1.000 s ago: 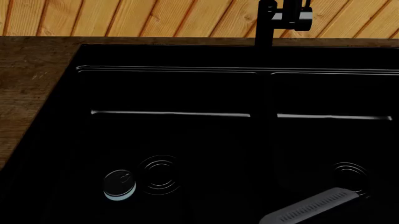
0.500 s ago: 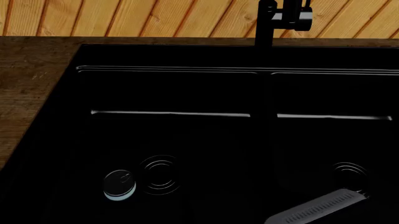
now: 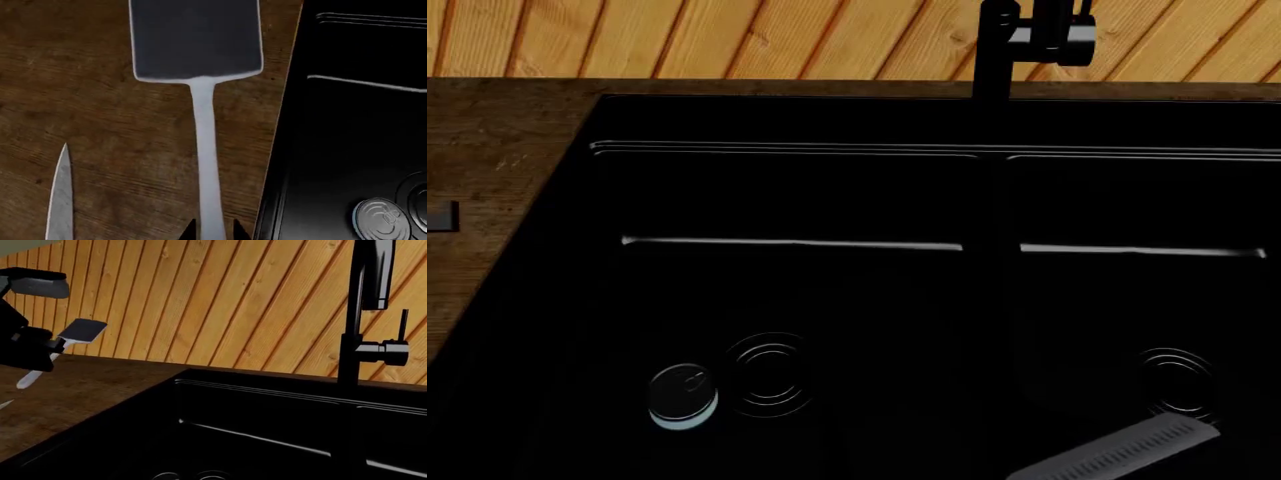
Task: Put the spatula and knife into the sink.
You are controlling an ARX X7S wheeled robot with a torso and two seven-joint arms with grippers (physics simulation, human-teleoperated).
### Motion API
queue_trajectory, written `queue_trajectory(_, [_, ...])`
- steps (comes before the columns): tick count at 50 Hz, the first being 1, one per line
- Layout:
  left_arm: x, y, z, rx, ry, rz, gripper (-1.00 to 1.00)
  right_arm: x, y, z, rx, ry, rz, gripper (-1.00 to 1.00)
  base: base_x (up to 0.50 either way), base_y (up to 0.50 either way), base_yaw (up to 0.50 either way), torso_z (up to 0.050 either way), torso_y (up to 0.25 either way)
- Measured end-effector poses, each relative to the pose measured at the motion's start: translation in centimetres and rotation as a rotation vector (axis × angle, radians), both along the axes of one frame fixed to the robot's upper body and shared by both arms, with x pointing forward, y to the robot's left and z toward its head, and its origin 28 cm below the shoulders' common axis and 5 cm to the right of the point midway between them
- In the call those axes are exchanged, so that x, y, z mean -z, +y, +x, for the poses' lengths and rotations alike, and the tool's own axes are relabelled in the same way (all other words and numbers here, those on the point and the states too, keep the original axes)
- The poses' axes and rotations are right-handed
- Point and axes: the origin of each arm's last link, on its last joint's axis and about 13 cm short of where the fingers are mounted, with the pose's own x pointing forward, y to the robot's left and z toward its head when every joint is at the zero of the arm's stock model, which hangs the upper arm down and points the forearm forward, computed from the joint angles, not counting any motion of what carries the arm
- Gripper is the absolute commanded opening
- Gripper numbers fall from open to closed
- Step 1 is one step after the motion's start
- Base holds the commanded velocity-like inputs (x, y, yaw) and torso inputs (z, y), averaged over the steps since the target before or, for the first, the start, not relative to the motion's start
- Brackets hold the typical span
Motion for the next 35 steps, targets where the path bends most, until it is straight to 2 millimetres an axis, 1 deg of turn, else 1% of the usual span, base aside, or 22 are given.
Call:
queue_trajectory(9, [-3.5,-1.7,0.4,0.140,-0.104,-0.038,-1.00,0.1,0.0,0.0,-0.002,0.001,0.000,1.00,0.00,0.00,0.00,0.000,0.000])
queue_trajectory(14, [-4.4,-2.7,1.2,0.214,-0.128,-0.057,-1.00,0.2,0.0,0.1,-0.005,0.004,0.000,1.00,0.00,0.00,0.00,0.000,0.000])
queue_trajectory(18, [-4.8,-3.5,2.1,0.273,-0.133,-0.081,-1.00,0.3,0.0,0.2,-0.006,0.005,0.000,1.00,0.00,0.00,0.00,0.000,0.000])
queue_trajectory(23, [-4.7,-4.7,3.4,0.342,-0.124,-0.121,-1.00,0.3,0.0,0.2,-0.007,0.005,0.002,1.00,0.00,0.00,0.00,0.000,0.000])
queue_trajectory(26, [-4.3,-5.5,3.9,0.386,-0.103,-0.142,-1.00,0.3,0.0,0.2,-0.008,0.005,0.003,1.00,0.00,0.00,0.00,0.000,0.000])
queue_trajectory(30, [-3.1,-6.5,4.4,0.451,-0.055,-0.161,-1.00,0.3,0.0,0.2,-0.008,0.004,0.004,1.00,0.00,0.00,0.00,0.000,0.000])
queue_trajectory(35, [-1.2,-7.6,4.8,0.527,0.022,-0.158,-1.00,0.2,-0.1,0.2,-0.008,0.003,0.005,1.00,0.00,0.00,0.00,0.000,0.000])
